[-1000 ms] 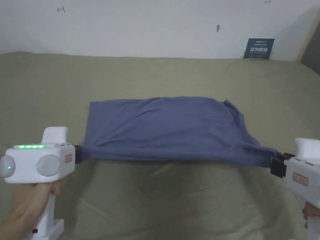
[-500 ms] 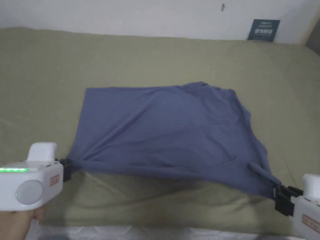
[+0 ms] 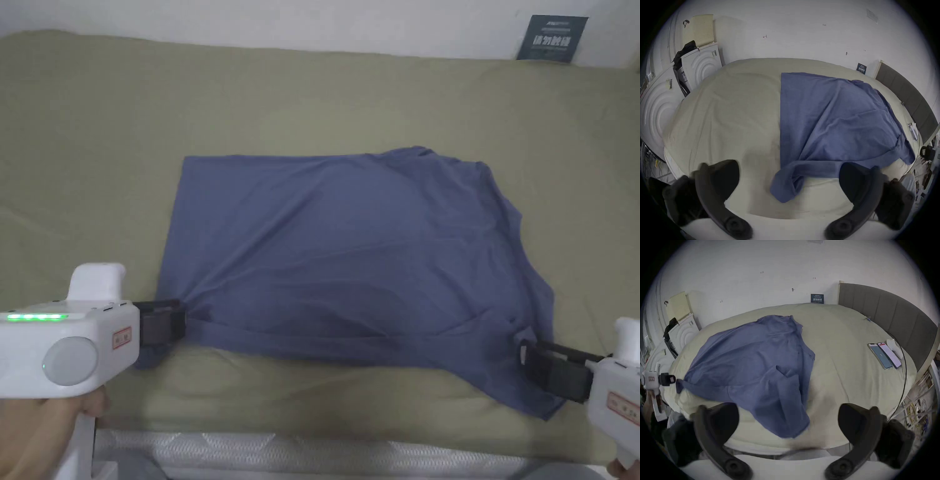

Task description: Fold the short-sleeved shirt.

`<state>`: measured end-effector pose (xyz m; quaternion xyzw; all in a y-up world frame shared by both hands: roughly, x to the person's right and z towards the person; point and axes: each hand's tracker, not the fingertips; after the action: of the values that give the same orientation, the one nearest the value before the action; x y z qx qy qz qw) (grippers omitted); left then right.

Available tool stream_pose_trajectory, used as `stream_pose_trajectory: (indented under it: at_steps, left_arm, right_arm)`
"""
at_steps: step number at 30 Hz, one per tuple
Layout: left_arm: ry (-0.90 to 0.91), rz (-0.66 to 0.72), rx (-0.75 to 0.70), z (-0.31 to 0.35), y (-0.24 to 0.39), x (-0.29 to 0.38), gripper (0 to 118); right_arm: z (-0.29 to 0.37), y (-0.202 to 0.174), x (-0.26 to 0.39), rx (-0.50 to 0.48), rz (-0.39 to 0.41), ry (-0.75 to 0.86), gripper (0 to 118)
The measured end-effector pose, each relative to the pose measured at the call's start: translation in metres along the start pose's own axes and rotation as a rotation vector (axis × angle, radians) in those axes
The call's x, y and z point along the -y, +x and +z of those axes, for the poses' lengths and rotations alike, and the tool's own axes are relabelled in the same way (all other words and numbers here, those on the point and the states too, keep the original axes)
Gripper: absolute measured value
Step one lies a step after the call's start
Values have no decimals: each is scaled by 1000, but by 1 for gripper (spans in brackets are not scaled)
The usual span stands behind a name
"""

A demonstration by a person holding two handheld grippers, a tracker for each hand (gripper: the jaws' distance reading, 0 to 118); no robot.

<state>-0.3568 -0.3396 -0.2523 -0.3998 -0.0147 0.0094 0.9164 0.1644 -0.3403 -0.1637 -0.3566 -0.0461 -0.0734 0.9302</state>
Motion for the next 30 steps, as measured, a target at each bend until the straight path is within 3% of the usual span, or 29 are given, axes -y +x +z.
stream_pose_trajectory:
  at_steps: [2,3,5,6,15,16,17,18,19,24,25,27,28,29,30]
  left_arm:
    - [5,21,-1,4,0,-4,112]
    - [5,40,-1,4,-3,-6,98]
    - [22,58,-14,8,-4,-8,9]
    - [22,57,-27,6,-6,-8,0]
    - [-26,97,-12,-2,-23,1,2]
    - [-36,99,5,-3,-23,1,18]
    - [-43,100,25,-4,-23,3,47]
    - [-50,98,14,-4,-21,5,87]
    - [-60,92,6,-6,-19,5,118]
    - [-87,40,-35,-22,-14,12,113]
    - [-96,48,-37,-26,-16,13,100]
    - [-136,59,-29,-37,-17,13,37]
    - [-145,62,-31,-39,-16,14,20]
    - [-148,59,-20,-40,-16,17,20]
    - [-149,80,6,-41,-15,18,4]
  right_arm:
    - [0,0,-6,-1,-11,19,104]
    - [-2,0,-10,-2,-11,21,94]
    - [-6,3,-13,0,-32,41,21]
    - [-8,4,-15,15,-47,54,7]
    - [-10,-5,-12,20,-29,27,7]
    - [-11,-3,-12,16,-32,19,7]
    - [-12,-3,-11,18,-33,17,7]
    - [-12,-3,-10,19,-33,15,7]
    - [-12,-3,-9,19,-34,11,7]
    - [-14,3,-3,29,-22,-16,7]
    - [-14,4,-1,31,-20,-19,7]
    - [-15,8,2,39,-20,-27,7]
    - [-16,12,4,44,-21,-33,7]
    - [-16,15,5,41,-21,-39,7]
    - [-15,18,6,36,-19,-49,7]
